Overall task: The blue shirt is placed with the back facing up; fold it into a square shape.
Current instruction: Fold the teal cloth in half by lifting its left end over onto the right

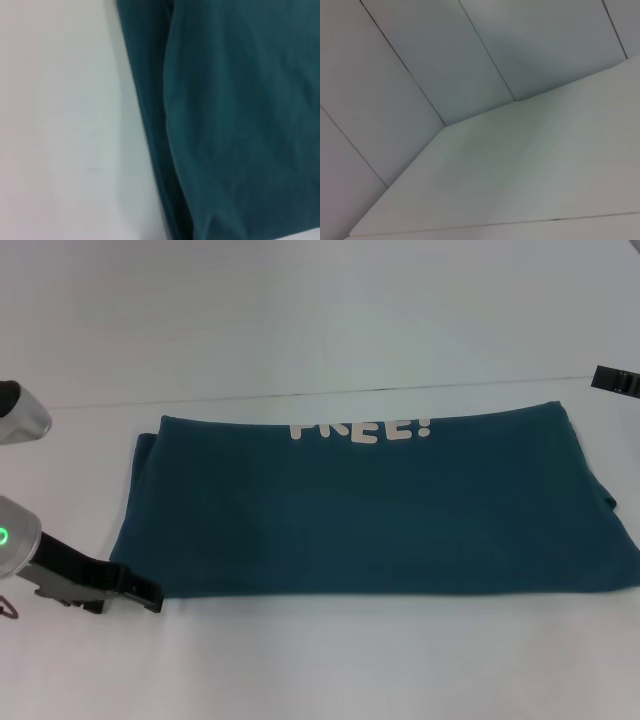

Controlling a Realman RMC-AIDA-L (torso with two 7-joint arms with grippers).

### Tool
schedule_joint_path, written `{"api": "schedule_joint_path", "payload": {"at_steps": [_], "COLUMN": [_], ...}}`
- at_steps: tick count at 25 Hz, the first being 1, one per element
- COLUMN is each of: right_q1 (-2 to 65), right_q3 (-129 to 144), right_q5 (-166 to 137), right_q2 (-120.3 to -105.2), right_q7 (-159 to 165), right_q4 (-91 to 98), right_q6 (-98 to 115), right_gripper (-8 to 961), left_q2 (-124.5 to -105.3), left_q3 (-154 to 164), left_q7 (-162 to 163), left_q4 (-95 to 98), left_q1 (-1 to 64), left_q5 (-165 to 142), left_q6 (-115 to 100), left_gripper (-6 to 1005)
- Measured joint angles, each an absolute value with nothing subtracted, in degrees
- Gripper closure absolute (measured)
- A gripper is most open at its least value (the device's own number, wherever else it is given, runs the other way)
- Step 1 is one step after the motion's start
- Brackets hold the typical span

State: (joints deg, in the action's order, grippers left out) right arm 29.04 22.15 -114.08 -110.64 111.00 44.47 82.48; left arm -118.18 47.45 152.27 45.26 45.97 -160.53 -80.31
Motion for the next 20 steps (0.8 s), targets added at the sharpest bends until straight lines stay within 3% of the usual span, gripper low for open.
{"api": "schedule_joint_path", "payload": {"at_steps": [20], "right_q1": [29.00], "right_q3": [22.15], "right_q5": [-114.08], "right_q2": [-110.64], "right_q7": [111.09], "right_q4": [44.47], "right_q6": [82.34], "right_gripper": [49], "left_q2": [-118.72], "left_q3": [48.08], "left_q7": [152.21], "left_q4": [44.21], "left_q1": [47.69], "left_q5": [-160.28], "left_q6": [-78.47], "left_gripper": [121]}}
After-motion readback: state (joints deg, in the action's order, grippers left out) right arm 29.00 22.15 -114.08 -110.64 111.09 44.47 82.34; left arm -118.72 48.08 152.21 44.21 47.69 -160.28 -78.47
